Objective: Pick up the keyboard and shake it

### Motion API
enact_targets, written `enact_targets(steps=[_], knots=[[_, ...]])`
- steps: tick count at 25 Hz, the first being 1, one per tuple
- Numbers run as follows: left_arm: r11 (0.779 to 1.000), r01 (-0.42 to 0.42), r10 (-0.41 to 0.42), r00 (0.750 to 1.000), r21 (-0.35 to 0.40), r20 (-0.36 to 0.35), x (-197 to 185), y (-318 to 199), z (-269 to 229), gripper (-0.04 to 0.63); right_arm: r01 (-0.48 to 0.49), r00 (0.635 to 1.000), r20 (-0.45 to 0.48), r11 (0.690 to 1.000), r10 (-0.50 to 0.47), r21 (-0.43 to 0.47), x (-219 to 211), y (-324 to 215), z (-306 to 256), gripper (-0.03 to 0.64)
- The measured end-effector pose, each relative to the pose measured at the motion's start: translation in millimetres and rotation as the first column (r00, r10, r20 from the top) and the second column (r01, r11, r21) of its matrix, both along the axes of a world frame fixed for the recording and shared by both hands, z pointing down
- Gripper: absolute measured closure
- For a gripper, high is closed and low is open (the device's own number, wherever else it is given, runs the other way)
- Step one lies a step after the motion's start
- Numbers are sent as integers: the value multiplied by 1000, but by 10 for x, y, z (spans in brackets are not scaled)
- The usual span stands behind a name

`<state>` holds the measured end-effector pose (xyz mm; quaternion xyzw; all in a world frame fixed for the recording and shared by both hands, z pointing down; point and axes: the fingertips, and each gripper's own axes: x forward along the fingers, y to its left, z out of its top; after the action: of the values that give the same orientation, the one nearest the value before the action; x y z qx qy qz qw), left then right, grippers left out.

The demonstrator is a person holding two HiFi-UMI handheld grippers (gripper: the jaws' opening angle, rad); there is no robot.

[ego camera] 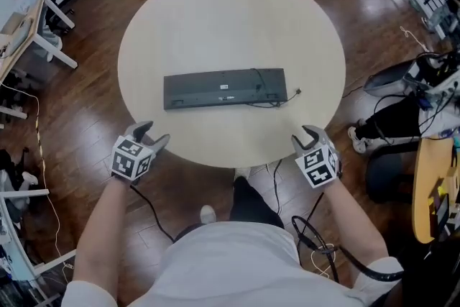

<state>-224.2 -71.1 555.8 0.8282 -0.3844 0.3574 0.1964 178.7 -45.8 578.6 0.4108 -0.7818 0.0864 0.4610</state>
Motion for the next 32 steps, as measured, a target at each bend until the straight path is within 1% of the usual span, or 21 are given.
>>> enact_targets(steps=[1, 2, 4, 6, 8, 9, 12, 14, 18, 21, 24, 27, 30, 32], knots=[[999, 26, -23, 996, 24, -84, 39, 150, -155, 330, -27, 999, 31, 1000, 27, 10, -77, 157, -121, 456], [998, 45, -37, 987, 46, -158, 67, 327, -311, 334, -54, 996, 65, 998, 53, 16, -173, 342, -238, 456], [995, 59, -36, 962, 77, -270, 78, 761, -599, 339, -98, 986, 138, 995, 95, 15, -432, 787, -445, 456], [994, 53, -19, 942, 93, -334, 34, 1226, -825, 339, -113, 971, 212, 994, 110, -1, -776, 1239, -618, 456], [993, 41, 4, 927, 113, -375, 18, 1645, -1002, 340, -109, 956, 274, 994, 110, -16, -1068, 1622, -800, 456], [991, 22, 31, 924, 133, -382, 58, 1846, -1086, 346, -109, 946, 305, 994, 111, -25, -1159, 1802, -901, 456], [976, -60, 133, 925, 208, -357, 278, 2410, -1346, 348, -101, 916, 386, 994, 110, -43, -1275, 2278, -1193, 456], [969, -77, 159, 921, 233, -356, 413, 2714, -1492, 348, -81, 904, 417, 996, 89, -37, -1311, 2498, -1362, 456], [967, -58, 155, 908, 250, -389, 733, 3182, -1692, 359, -30, 883, 469, 999, 21, 11, -1332, 2855, -1667, 456], [963, -57, 166, 895, 263, -414, 1112, 3526, -1844, 360, 28, 870, 491, 999, -45, 42, -1280, 3169, -1857, 456], [962, -54, 174, 878, 269, -445, 1533, 3858, -1977, 360, 75, 855, 510, 995, -97, 64, -1113, 3515, -1997, 456], [958, -56, 181, 878, 281, -442, 1869, 4107, -2019, 360, 94, 845, 522, 993, -119, 75, -896, 3807, -2083, 456], [956, -59, 187, 878, 289, -440, 2080, 4368, -2032, 360, 110, 833, 536, 990, -141, 90, -748, 4051, -2134, 456], [957, -57, 183, 878, 283, -441, 2180, 4523, -2017, 360, 119, 831, 535, 988, -153, 98, -671, 4177, -2147, 457]])
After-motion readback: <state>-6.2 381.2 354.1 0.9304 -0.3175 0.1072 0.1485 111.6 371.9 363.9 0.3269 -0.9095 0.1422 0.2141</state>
